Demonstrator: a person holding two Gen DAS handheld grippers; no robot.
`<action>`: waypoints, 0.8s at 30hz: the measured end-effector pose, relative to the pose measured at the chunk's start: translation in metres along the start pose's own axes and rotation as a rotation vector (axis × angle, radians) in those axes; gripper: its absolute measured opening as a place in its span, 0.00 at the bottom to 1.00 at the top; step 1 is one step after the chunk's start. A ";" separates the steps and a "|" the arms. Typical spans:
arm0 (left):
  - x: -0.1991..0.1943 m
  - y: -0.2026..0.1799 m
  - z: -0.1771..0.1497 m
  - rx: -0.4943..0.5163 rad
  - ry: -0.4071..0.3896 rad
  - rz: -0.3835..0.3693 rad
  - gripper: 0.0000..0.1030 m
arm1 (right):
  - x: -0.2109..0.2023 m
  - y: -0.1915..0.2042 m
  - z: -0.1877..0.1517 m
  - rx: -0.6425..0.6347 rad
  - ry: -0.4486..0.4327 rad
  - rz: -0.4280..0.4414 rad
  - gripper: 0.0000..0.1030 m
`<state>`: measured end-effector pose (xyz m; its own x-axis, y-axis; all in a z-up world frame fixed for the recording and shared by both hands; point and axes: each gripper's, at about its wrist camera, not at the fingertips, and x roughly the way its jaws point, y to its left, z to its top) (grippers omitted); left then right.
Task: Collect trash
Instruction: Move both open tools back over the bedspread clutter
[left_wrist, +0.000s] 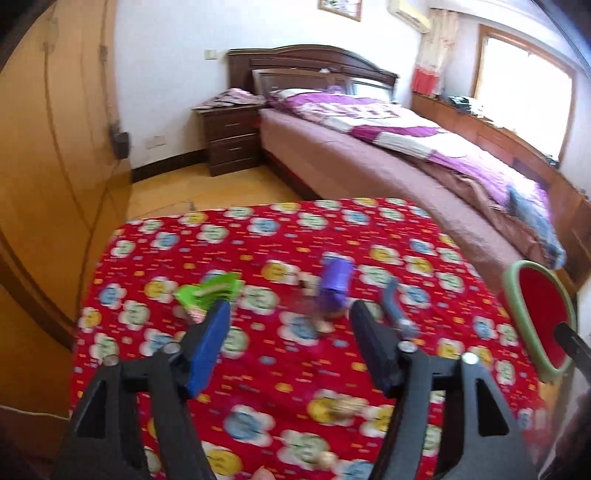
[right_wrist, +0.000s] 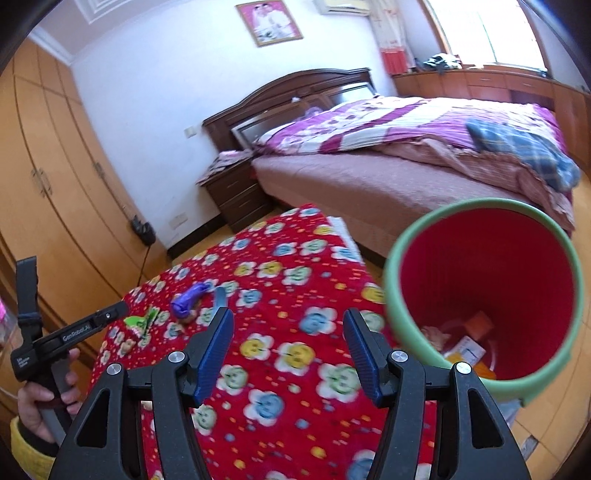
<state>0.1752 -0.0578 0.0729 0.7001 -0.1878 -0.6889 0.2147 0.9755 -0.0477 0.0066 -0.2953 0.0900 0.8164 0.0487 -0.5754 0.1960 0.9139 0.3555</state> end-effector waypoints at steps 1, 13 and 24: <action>0.003 0.007 0.001 -0.013 -0.002 0.032 0.73 | 0.005 0.003 0.002 -0.004 0.007 0.003 0.61; 0.062 0.052 -0.003 -0.107 0.052 0.114 0.81 | 0.079 0.040 0.013 -0.040 0.092 0.014 0.61; 0.118 0.054 -0.004 -0.106 0.126 0.158 0.81 | 0.126 0.049 -0.001 -0.052 0.188 0.014 0.61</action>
<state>0.2669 -0.0265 -0.0134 0.6272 -0.0228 -0.7786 0.0320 0.9995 -0.0034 0.1182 -0.2441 0.0338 0.7023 0.1314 -0.6996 0.1528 0.9321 0.3284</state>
